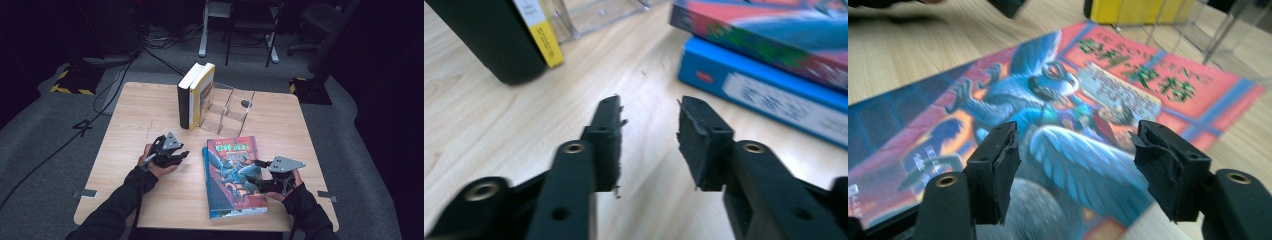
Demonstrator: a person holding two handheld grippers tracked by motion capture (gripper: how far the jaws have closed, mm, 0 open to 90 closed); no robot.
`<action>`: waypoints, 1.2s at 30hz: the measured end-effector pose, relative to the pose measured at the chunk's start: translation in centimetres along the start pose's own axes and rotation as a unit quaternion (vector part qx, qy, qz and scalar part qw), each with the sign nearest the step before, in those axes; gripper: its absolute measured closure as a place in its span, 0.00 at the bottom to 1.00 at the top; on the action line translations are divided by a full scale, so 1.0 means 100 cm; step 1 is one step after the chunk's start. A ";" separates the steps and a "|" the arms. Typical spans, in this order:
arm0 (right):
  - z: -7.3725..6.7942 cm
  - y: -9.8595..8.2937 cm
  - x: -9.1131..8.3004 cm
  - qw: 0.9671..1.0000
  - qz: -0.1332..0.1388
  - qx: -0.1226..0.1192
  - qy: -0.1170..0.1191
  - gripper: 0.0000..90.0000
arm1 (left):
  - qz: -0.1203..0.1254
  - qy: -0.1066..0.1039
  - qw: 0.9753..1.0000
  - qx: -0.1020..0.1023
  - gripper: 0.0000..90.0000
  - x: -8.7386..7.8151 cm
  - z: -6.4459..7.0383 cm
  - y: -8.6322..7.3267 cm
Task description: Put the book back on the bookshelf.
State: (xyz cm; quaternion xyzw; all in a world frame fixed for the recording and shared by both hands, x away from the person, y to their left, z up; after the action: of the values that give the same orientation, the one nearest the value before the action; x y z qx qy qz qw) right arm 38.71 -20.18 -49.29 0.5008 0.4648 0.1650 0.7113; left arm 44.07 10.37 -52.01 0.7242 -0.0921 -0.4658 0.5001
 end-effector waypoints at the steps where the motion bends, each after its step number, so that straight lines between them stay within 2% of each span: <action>1: 0.001 -0.001 -0.001 1.000 -0.008 0.003 -0.003 0.40 | -0.001 -0.006 1.000 0.004 0.59 -0.004 0.003 -0.002; 5: 0.003 -0.008 -0.007 0.999 -0.045 0.018 -0.004 0.42 | -0.005 -0.027 0.999 0.034 0.46 -0.018 0.019 -0.012; 9: 0.003 -0.014 -0.010 0.996 -0.075 0.037 0.003 0.40 | -0.016 -0.043 0.998 0.038 0.40 -0.025 0.032 -0.024; 12: 0.004 -0.019 -0.013 0.994 -0.085 0.064 0.021 0.37 | -0.030 -0.055 0.997 0.037 0.31 -0.028 0.042 -0.033; 14: 0.004 -0.020 -0.013 0.993 -0.088 0.070 0.026 0.36 | -0.043 -0.063 0.996 0.046 0.30 -0.029 0.049 -0.039; 16: 0.005 -0.022 -0.013 0.991 -0.095 0.089 0.043 0.32 | -0.048 -0.077 0.995 0.047 0.28 -0.030 0.055 -0.043; 20: 0.006 -0.022 -0.006 0.988 -0.098 0.103 0.056 0.26 | -0.057 -0.098 0.992 0.051 0.25 -0.030 0.065 -0.050; 25: 0.006 -0.019 -0.003 0.990 -0.104 0.086 0.052 0.25 | -0.058 -0.100 0.992 0.047 0.25 -0.026 0.066 -0.052; 27: 0.006 -0.018 -0.002 0.990 -0.105 0.080 0.051 0.25 | -0.058 -0.106 0.992 0.034 0.24 -0.024 0.065 -0.053; 36: 0.006 -0.005 0.002 0.993 -0.102 0.050 0.038 0.29 | -0.052 -0.114 0.991 0.041 0.20 -0.020 0.064 -0.052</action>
State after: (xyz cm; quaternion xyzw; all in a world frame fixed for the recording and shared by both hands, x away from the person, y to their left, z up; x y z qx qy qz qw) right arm 39.17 -20.59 -49.84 0.4788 0.5478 0.0868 0.6805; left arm 36.33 9.99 -55.51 0.6897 -0.1300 -0.5668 0.4314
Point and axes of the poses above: each handheld gripper's, and its own axes: x roughly forward along the jaws, y roughly out of its top, z roughly to its right, the point moved 7 cm from there along x, roughly forward along the jaws, and after that the axes turned 4 degrees about z, right-handed, at the moved point
